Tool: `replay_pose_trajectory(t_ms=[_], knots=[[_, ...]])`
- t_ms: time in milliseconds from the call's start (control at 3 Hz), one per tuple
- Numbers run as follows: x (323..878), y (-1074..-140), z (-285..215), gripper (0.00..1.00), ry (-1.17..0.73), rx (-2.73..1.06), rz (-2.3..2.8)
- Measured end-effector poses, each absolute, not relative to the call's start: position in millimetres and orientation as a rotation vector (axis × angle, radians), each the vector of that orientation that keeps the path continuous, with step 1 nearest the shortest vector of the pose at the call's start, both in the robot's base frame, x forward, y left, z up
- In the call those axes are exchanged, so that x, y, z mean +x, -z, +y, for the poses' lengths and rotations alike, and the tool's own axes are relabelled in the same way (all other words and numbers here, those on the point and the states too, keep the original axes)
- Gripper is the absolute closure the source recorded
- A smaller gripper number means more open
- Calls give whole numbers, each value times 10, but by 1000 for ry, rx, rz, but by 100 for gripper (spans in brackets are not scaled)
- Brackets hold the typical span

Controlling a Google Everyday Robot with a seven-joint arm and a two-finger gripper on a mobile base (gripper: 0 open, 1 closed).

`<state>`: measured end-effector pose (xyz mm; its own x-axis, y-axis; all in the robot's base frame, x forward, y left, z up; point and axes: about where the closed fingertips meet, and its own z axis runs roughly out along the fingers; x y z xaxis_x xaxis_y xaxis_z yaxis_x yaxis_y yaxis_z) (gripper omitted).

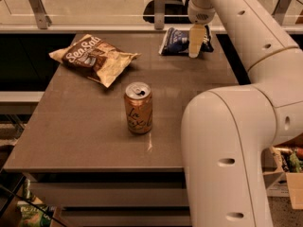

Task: Pick blue chip bag

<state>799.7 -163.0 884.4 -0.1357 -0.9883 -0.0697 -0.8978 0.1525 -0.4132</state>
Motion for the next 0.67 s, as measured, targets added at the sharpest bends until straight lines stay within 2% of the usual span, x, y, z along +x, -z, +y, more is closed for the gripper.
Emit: replay_pose_trajectory(t_ms=[333,667], knots=[[7919,-9035,-1619,0,394,-1802,2099],[7736,-9270,-1554,0,315,-1791,2006]])
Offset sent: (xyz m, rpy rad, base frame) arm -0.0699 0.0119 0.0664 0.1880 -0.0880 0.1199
